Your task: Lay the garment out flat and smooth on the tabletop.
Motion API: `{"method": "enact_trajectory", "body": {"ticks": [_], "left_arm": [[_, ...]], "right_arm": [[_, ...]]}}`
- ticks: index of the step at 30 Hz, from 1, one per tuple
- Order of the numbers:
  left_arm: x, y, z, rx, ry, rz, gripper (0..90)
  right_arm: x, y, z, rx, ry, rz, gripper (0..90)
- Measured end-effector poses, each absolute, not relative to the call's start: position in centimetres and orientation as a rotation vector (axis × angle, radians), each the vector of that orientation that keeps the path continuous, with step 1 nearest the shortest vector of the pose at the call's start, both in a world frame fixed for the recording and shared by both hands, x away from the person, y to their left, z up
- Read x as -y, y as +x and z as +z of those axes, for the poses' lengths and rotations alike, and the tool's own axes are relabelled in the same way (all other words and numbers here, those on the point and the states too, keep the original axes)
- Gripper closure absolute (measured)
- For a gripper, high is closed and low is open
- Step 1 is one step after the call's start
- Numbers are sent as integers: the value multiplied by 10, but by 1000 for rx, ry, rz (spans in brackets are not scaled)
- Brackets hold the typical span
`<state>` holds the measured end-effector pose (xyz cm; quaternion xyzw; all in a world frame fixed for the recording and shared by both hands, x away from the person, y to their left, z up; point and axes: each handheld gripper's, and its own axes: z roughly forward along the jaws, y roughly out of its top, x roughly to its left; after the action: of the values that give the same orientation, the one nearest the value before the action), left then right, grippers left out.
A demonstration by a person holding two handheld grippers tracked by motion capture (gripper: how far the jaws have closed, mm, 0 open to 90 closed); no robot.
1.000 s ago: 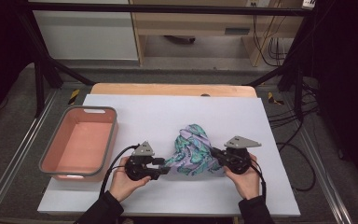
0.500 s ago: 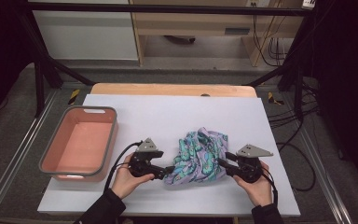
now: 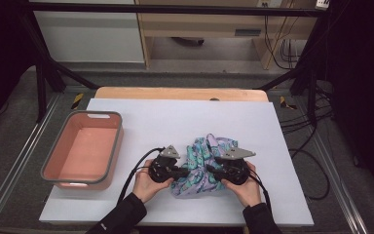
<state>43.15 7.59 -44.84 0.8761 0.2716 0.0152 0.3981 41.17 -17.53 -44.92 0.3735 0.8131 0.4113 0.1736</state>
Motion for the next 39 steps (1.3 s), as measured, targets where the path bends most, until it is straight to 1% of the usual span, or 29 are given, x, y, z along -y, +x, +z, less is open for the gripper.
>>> {"method": "enact_trajectory", "body": {"ticks": [2,4,9,13,20,22,23,24,25,26,27,28,29,30,32,33,36,37,38,39], "left_arm": [[-81,431,-445,-692,2213,50,858],[-87,432,-441,-700,2193,71,861],[-114,436,-424,-769,2139,171,863],[-139,433,-419,-810,2113,210,863],[-163,414,-437,-843,2138,150,860],[-164,413,-440,-846,2134,129,851],[-164,414,-440,-849,2129,133,834],[-162,415,-438,-848,2121,142,788],[-160,417,-436,-845,2111,149,708],[-158,419,-434,-843,2098,152,609],[-154,422,-431,-836,2082,165,525],[-149,424,-428,-822,2067,182,445],[-144,427,-426,-818,2063,189,365],[-138,430,-424,-813,2062,187,314],[-124,436,-422,-803,2072,173,252],[-115,440,-422,-801,2089,164,233],[-97,449,-426,-804,2129,151,234],[-91,453,-429,-812,2141,132,237],[-87,455,-432,-817,2152,111,246],[-82,457,-436,-818,2161,93,275]], "right_arm": [[176,410,-449,-2314,1046,1149,791],[179,409,-445,-2313,1054,1164,897],[199,402,-428,-2234,1082,1194,900],[219,391,-424,-2209,1102,1155,900],[246,377,-448,-2245,1186,1045,900],[249,377,-447,-2237,1193,1075,870],[248,377,-445,-2218,1188,1106,822],[245,378,-442,-2203,1170,1133,762],[242,380,-438,-2196,1153,1154,732],[238,382,-435,-2185,1138,1174,672],[233,385,-433,-2171,1126,1197,572],[227,389,-432,-2157,1115,1216,497],[222,393,-431,-2152,1118,1231,457],[216,398,-431,-2153,1122,1242,412],[206,408,-432,-2160,1142,1238,334],[202,412,-434,-2164,1143,1222,312],[194,424,-442,-2206,1181,1172,278],[194,427,-446,-2217,1187,1150,295],[193,429,-449,-2230,1195,1126,331],[192,429,-451,-2249,1203,1097,411]]}}
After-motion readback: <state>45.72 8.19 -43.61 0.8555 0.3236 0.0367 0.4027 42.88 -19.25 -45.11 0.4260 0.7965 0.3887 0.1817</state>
